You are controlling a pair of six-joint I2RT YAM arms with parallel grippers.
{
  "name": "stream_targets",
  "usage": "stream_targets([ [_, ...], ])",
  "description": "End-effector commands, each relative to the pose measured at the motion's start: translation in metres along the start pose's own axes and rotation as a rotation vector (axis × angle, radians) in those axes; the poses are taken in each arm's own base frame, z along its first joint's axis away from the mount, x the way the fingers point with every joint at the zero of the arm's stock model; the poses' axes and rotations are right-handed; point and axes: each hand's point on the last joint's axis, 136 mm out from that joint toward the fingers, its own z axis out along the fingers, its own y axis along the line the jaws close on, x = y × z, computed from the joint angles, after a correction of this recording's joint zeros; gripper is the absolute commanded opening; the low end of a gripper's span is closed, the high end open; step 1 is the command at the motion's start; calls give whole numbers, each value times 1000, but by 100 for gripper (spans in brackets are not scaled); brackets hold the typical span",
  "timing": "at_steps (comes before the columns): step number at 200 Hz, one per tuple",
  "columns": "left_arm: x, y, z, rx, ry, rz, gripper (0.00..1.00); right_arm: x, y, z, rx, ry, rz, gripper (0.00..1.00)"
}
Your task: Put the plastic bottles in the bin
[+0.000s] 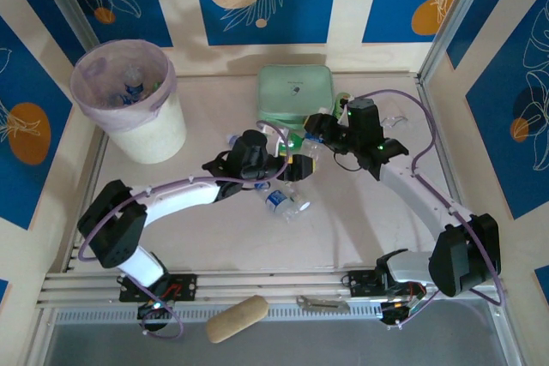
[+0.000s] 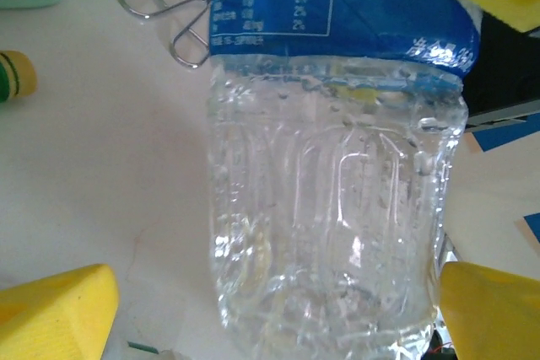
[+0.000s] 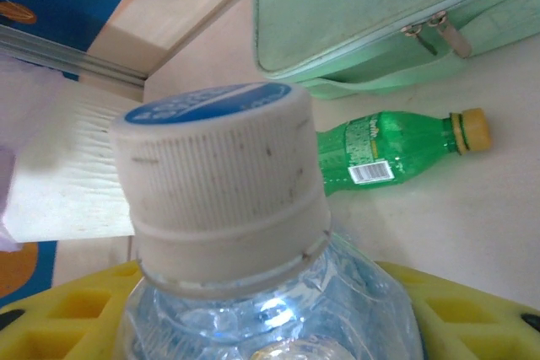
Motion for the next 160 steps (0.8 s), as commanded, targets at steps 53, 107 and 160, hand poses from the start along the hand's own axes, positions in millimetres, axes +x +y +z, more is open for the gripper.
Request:
stream_targets([
  [53,-14,-23,5,85,-29,29,88,23,24,-5,-111,45,45,51],
  [107,-12,-25,5,97,-22,37,61,21,27,-6,-118,39,34,51],
  [160,-15,-10,-4,16,-49,42,54,17,24,-10,-96,27,33,74],
])
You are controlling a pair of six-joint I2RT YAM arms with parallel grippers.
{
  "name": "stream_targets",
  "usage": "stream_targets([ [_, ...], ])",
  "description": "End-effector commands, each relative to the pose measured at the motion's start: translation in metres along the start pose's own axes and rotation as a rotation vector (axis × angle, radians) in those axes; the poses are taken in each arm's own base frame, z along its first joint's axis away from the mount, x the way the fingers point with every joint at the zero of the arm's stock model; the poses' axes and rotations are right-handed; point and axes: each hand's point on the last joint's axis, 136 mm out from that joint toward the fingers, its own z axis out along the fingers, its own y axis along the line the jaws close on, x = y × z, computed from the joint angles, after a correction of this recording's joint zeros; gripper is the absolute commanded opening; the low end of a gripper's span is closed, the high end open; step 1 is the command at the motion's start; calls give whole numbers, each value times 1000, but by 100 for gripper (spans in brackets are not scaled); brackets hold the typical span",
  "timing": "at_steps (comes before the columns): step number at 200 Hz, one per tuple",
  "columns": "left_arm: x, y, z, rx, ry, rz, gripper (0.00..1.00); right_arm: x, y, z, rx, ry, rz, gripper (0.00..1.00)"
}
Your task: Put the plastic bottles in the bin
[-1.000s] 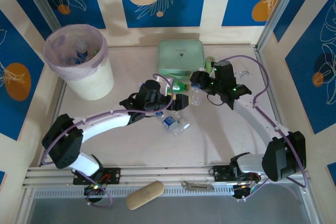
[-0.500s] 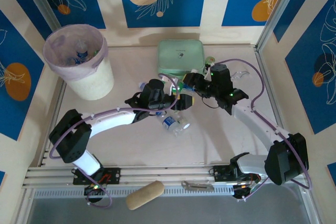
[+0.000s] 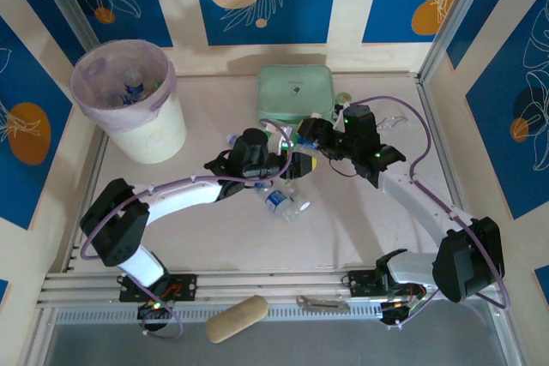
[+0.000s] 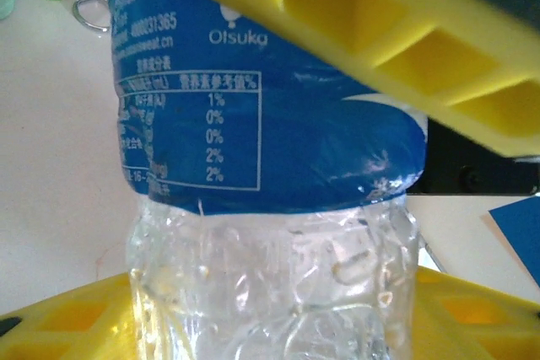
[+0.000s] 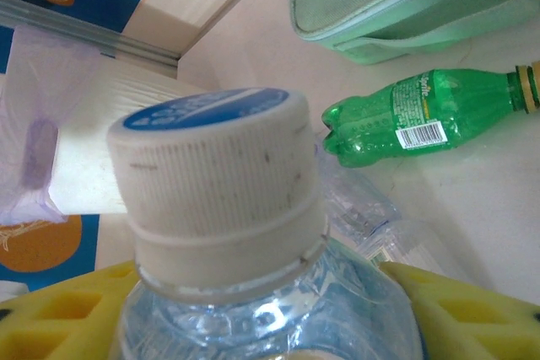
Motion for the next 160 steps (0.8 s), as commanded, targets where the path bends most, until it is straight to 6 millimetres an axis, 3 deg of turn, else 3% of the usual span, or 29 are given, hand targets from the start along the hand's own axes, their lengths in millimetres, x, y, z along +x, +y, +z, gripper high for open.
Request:
stream_targets([
  [1,-10,5,-8,-54,-38,24,54,-4,10,-9,-23,-16,0,75],
  [40,-9,39,-22,-159,-55,-31,54,-18,4,-25,-21,-71,15,77],
  [71,-24,59,-47,-229,-93,-33,54,-24,-8,-37,0,-120,30,77],
  [106,-74,71,-95,-336,-171,49,54,-22,-18,-38,29,-117,30,78],
  [160,-173,76,-201,-548,-353,207,55,-10,-21,-19,51,-46,10,78],
])
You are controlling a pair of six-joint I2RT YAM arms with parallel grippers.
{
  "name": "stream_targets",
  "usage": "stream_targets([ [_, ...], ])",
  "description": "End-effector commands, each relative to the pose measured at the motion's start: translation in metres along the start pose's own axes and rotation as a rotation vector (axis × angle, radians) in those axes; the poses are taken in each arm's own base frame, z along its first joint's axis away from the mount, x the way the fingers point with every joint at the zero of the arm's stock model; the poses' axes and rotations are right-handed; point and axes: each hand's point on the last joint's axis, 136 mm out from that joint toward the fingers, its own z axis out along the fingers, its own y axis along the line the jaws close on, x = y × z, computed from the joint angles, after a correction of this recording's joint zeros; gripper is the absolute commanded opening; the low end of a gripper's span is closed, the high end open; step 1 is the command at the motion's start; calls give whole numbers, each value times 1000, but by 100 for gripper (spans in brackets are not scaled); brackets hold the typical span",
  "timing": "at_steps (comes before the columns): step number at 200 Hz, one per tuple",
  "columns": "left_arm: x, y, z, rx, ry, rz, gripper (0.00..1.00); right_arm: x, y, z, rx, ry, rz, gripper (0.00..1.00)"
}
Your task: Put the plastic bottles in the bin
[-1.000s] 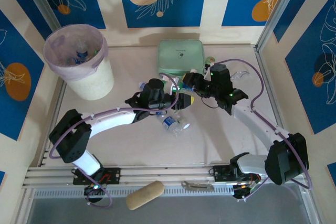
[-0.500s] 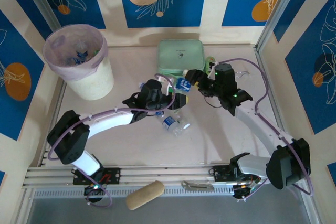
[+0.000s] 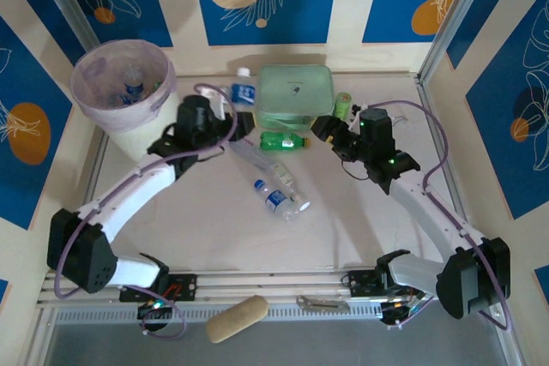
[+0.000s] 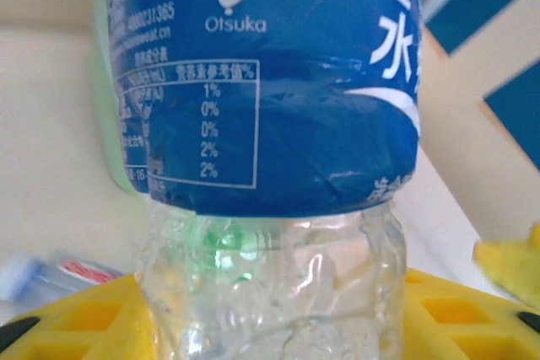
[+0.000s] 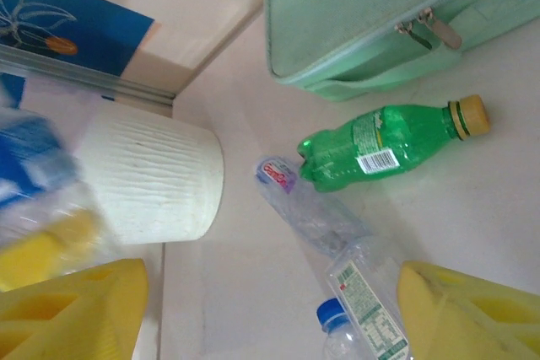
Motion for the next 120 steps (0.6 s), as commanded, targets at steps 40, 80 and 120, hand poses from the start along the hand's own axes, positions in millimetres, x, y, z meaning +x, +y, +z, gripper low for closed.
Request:
stream_targets([
  [40,-121,61,-94,-311,-255,197,52,14,2,13,30,66,-55,78],
  [80,-155,115,-132,-461,-344,159,48,17,3,14,48,77,-84,79],
  [120,-161,166,-141,-550,-330,83,48,19,1,13,65,89,-95,78],
])
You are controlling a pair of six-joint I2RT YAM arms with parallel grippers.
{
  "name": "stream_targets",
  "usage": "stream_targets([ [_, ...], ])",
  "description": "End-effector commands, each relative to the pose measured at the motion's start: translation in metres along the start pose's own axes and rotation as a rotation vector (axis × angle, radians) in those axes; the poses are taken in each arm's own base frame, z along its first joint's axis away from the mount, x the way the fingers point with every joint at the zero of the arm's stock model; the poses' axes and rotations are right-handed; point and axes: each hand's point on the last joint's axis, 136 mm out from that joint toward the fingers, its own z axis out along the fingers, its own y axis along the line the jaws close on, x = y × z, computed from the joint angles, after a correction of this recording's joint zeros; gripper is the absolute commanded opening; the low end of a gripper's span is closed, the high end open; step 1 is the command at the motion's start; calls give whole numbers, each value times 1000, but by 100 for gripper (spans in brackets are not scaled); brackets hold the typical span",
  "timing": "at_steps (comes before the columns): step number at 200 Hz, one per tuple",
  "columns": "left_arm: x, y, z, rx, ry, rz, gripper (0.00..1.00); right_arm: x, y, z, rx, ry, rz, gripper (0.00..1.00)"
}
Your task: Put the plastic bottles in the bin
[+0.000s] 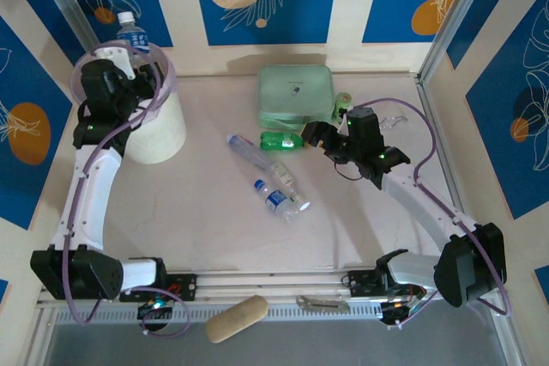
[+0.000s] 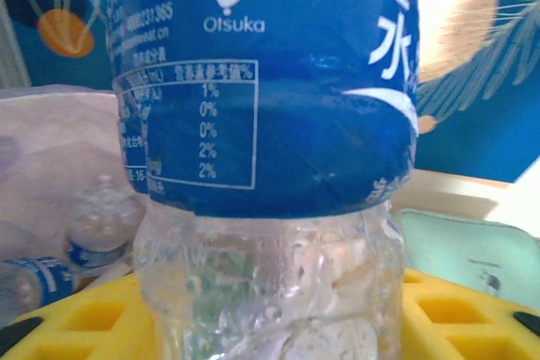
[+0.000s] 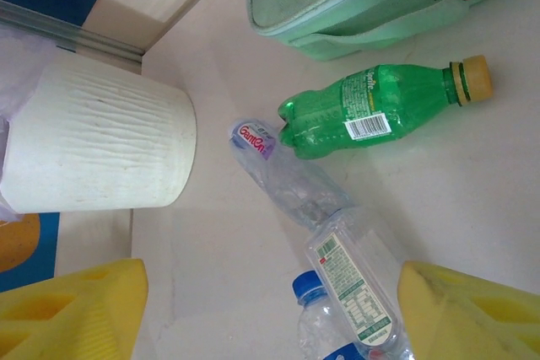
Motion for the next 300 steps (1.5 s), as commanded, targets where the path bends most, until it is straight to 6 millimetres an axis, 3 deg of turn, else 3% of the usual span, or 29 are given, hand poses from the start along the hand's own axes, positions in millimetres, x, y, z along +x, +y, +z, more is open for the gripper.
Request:
stream_targets([
  [1,-6,24,7,-51,10,-12,48,-1,3,-2,16,3,-29,79],
  [47,10,70,26,-133,75,-94,48,-2,2,-7,29,-5,-41,79],
  [90,22,84,37,-149,130,-124,54,-1,3,-6,25,1,-44,79],
  [103,23,84,38,-145,141,-130,62,0,4,-4,23,10,-52,79],
  [134,13,77,32,-124,129,-149,100,3,6,1,35,39,-80,79],
  [161,-2,66,17,-91,85,-162,99,9,4,7,52,74,-104,79],
  [202,-8,24,-11,58,29,-217,99,24,1,20,73,171,-138,79],
  [229,14,-19,-25,178,49,-242,99,46,-3,29,94,295,-182,80],
  [265,74,-72,-39,321,126,-301,99,78,-15,43,152,431,-277,79],
  [300,132,-116,-48,446,241,-363,99,93,-32,64,271,489,-439,80],
])
